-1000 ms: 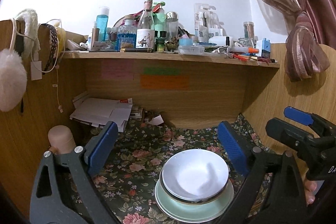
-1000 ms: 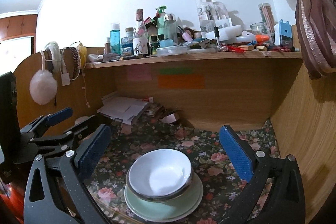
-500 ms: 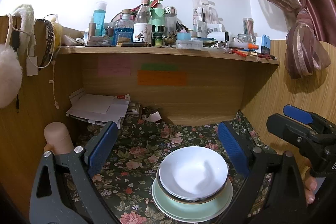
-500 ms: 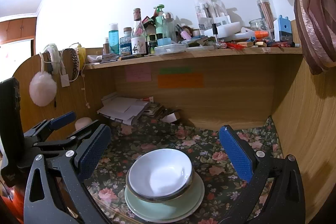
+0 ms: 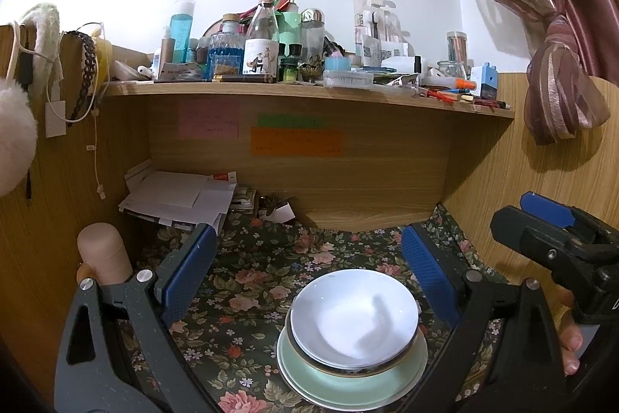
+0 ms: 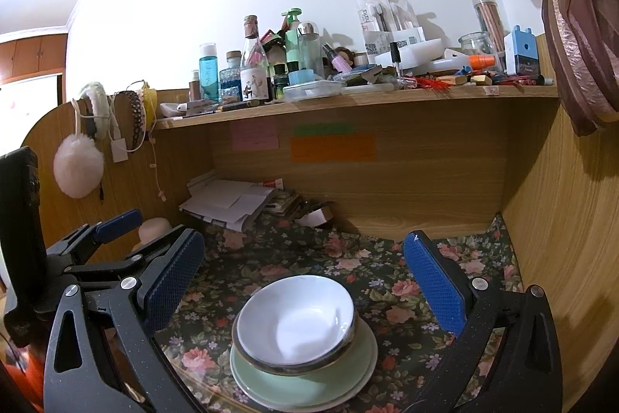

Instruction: Organize plates and bowls

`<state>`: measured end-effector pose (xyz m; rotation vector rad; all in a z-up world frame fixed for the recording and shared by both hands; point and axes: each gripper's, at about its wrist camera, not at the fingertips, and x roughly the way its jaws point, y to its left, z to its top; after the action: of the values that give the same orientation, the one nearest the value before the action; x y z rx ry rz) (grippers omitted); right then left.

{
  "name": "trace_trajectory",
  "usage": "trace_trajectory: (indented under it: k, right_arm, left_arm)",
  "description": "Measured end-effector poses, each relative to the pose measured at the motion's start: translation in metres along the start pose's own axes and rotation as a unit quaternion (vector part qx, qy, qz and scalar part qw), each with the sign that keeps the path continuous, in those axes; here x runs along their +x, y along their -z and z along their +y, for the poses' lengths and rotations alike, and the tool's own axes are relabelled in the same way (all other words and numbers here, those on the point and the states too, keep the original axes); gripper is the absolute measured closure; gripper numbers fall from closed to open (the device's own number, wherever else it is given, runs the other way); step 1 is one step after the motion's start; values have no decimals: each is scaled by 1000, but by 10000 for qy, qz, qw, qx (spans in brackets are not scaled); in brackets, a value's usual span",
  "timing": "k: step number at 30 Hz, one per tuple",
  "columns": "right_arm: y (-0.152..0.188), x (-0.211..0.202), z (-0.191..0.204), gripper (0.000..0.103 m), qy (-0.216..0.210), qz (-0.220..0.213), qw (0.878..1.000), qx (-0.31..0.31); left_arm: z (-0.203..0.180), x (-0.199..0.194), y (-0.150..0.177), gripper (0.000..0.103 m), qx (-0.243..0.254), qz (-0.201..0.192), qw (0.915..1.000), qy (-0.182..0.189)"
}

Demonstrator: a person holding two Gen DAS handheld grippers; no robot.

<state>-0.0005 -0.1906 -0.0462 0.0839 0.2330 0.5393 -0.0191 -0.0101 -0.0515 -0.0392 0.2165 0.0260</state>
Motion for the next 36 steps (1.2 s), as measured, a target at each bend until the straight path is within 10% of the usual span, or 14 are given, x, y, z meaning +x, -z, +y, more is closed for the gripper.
trace_trajectory:
  k: [36]
  right_arm:
    - [-2,2,-1,0,-54,-12,10000,0]
  left_arm:
    - [-6,2,-2,5,10,13,10000,28]
